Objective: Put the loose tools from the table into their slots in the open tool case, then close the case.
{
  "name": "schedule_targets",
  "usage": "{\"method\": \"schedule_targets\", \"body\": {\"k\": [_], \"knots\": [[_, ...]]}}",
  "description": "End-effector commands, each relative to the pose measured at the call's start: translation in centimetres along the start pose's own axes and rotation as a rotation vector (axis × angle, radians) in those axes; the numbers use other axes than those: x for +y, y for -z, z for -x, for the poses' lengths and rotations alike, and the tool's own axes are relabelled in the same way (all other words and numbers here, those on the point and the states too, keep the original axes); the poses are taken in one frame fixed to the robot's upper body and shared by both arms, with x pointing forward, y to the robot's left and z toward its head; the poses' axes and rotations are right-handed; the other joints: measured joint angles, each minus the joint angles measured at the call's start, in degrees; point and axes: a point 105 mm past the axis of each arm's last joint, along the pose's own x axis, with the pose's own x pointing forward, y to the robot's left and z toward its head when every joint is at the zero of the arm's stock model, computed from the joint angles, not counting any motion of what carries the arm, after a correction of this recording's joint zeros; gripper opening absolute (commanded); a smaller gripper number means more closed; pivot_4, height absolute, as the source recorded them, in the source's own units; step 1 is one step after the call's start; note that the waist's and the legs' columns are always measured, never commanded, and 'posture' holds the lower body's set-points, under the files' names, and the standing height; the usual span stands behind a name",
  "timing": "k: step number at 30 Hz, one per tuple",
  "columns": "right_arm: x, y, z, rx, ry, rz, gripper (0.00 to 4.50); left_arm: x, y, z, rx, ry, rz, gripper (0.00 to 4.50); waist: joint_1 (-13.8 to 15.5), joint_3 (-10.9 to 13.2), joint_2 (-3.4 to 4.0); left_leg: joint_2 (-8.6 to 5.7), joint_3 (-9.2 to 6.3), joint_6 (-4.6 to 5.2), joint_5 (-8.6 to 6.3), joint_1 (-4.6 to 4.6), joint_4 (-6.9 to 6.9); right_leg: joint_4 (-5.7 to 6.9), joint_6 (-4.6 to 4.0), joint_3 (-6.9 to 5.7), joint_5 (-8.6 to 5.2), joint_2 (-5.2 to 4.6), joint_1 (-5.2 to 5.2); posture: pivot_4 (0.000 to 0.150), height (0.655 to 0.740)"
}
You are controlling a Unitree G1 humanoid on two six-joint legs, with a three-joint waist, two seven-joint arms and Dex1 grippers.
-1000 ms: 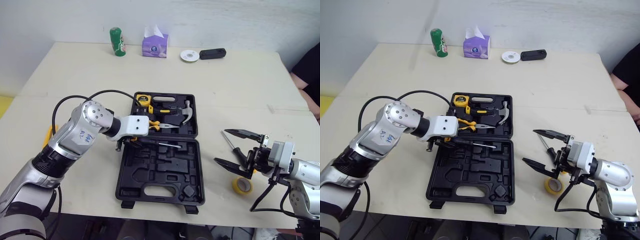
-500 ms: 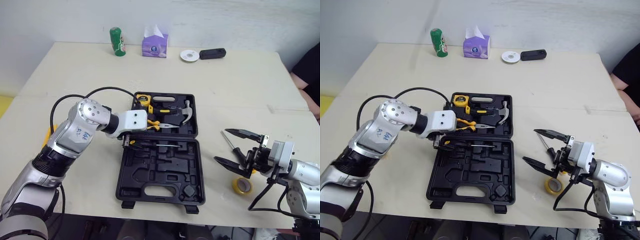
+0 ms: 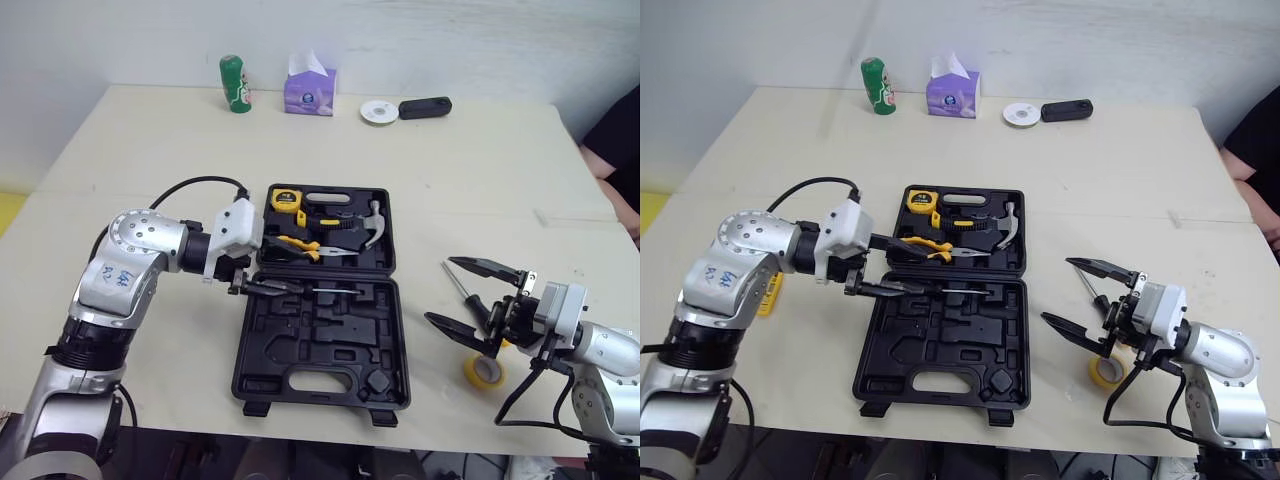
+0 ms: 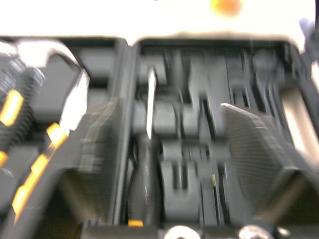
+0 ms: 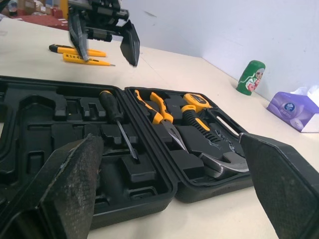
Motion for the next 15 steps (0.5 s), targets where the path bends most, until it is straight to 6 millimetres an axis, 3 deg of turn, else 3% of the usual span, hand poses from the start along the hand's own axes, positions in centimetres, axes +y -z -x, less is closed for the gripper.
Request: {"method": "schedule_targets", "body": {"k": [1,4,10,15], "knots": [[-0.1,0.3,0.4,-0.006,0.000,0.011,4.50,0.9,0.8,0.6,-0.058,-0.117,-0.001,0.96,0.0,0.0,0.00,0.00,0.00,0.00,0.00,0.00,0.00,0.00,0.00,-0.01,0.00,0.04,0.00,0.150,0.7400],[0.0,0.9,0.9,0.000,0.001,0.007,4.50,0.8,1.0,-0.5,-0.094,-0.142,0.003,0.04,0.1,0.0,-0.01,0.00,0.00,0.00,0.00,-0.03,0.00,-0.01,0.00,-0.03,0.00,0.10,0.00,0.150,0.7400],[0.2,1.3,1.2,-0.004,-0.013,0.000,4.50,-0.6,2.9,-2.5,-0.037,-0.103,0.004,0.04,0.0,0.0,0.00,0.01,0.03,0.00,0.00,0.00,0.00,-0.01,0.01,-0.02,0.01,0.12,0.00,0.150,0.7400],[0.5,1.4,1.3,-0.004,-0.026,-0.006,4.50,-0.2,4.4,-3.8,0.031,-0.155,-0.031,0.04,0.0,0.0,0.00,0.00,0.05,0.00,0.00,0.02,0.00,0.01,0.01,-0.01,0.01,0.12,0.00,0.150,0.7400]]}}
